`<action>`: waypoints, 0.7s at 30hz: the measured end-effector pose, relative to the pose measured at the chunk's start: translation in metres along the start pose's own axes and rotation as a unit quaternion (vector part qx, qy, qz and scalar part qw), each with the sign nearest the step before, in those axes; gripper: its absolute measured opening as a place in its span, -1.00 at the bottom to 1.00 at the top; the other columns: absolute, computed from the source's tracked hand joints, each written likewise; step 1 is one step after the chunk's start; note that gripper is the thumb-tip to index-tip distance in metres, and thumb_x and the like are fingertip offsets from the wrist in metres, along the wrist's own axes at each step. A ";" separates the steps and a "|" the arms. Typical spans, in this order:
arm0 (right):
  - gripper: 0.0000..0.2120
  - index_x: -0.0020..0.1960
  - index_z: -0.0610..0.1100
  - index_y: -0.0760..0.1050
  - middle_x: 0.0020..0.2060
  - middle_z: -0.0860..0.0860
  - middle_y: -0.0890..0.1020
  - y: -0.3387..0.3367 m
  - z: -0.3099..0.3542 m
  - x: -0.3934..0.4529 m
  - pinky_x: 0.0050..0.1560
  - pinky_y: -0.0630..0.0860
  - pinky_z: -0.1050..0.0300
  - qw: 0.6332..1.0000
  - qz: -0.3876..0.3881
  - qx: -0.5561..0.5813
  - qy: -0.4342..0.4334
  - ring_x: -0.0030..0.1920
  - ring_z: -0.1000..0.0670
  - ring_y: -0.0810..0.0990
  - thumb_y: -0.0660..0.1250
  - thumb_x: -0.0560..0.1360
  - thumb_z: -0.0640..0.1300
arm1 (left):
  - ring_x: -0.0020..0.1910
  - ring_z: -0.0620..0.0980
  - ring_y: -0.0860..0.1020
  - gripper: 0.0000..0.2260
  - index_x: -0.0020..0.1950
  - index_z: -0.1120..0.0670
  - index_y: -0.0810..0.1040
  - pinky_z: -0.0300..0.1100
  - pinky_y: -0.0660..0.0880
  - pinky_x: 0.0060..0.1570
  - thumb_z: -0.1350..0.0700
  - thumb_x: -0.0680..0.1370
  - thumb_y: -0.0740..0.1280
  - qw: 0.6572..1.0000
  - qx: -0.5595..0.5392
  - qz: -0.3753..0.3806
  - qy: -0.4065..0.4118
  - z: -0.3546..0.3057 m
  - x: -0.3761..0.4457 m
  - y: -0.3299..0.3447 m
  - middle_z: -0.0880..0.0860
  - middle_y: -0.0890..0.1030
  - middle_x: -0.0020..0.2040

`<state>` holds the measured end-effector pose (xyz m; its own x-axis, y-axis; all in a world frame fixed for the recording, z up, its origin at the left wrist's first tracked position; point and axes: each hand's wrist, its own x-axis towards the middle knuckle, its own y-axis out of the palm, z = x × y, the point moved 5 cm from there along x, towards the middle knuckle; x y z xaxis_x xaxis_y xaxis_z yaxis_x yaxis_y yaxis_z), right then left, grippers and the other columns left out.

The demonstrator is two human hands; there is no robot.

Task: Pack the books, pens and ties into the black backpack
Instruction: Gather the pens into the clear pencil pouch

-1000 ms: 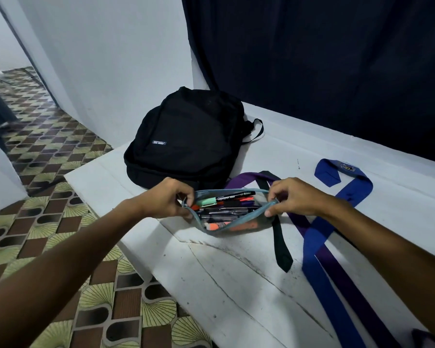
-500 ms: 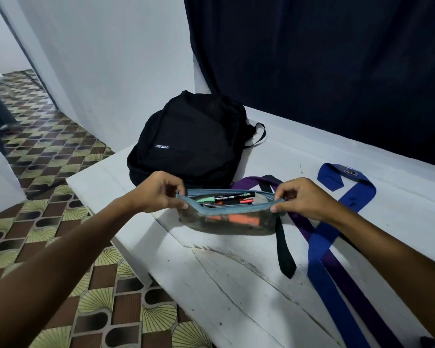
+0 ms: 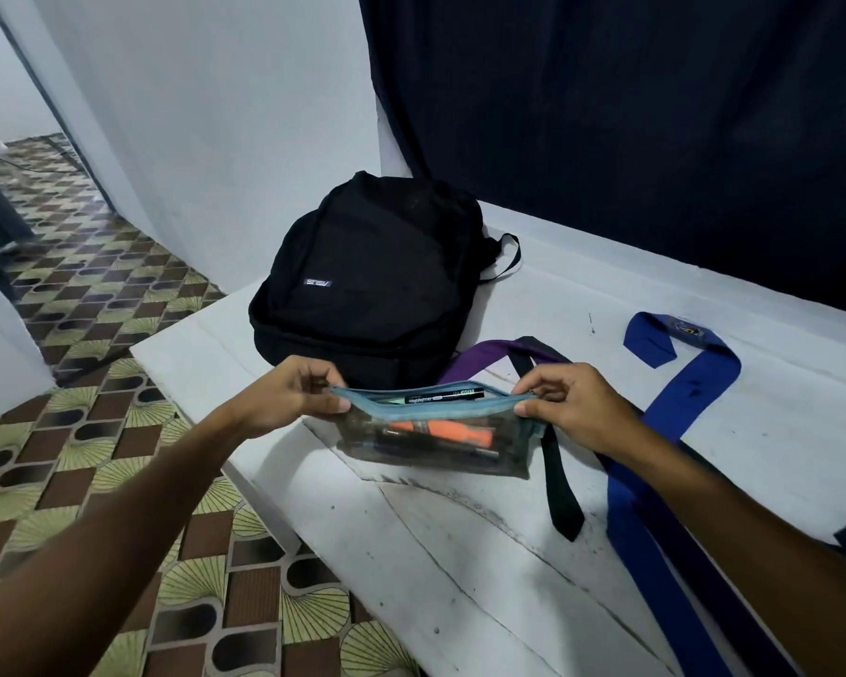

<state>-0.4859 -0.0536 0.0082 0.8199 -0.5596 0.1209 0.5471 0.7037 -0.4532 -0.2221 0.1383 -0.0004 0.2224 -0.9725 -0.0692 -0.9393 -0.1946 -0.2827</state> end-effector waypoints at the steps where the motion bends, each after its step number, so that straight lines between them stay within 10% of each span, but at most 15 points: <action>1: -0.81 -0.14 -0.07 0.64 -0.22 -0.04 0.67 0.001 -0.004 -0.002 -0.05 0.60 0.11 1.000 -0.011 0.018 0.011 -0.14 -0.08 0.64 0.50 0.36 -0.34 | -0.18 0.00 0.64 -0.70 -0.21 0.07 0.67 -0.25 0.58 -0.18 -0.12 0.27 0.59 1.000 0.007 0.001 -0.003 0.000 0.001 0.001 0.13 0.67 -0.19; 7: -0.73 -0.12 -0.11 0.60 -0.32 -0.02 0.64 0.008 -0.026 -0.016 -0.03 0.58 -0.07 0.970 -0.102 0.198 0.095 -0.20 -0.06 0.61 0.51 0.30 -0.41 | -0.16 0.13 0.64 -0.88 -0.17 0.17 0.59 -0.12 0.61 -0.15 0.37 0.44 0.45 0.981 0.193 0.001 -0.002 -0.017 0.013 0.000 0.14 0.66 -0.18; 14: -0.81 -0.15 -0.22 0.53 -0.38 -0.03 0.65 0.005 -0.032 -0.027 -0.39 0.53 0.21 0.933 -0.187 0.284 0.118 -0.36 0.04 0.62 0.48 0.33 -0.41 | -0.01 -0.14 0.54 -0.72 0.10 0.06 0.58 -0.31 0.45 0.03 0.13 0.39 0.46 0.924 0.325 0.021 0.203 -0.099 0.037 0.101 -0.06 0.60 0.03; 21: -0.87 -0.15 -0.20 0.57 -0.27 -0.11 0.69 -0.001 -0.040 -0.036 -0.28 0.46 0.12 0.924 -0.174 0.307 0.146 -0.26 -0.04 0.62 0.45 0.37 -0.37 | -0.01 -0.06 0.60 -0.71 0.15 0.12 0.59 -0.06 0.53 0.08 0.24 0.45 0.48 0.947 0.269 0.076 0.160 -0.086 0.093 0.163 0.03 0.64 -0.01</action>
<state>-0.5230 -0.0520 -0.0313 0.5453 -0.8299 -0.1183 0.8349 0.5251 0.1649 -0.3770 0.0056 0.0289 -0.0767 -0.9898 0.1199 -0.6656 -0.0387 -0.7453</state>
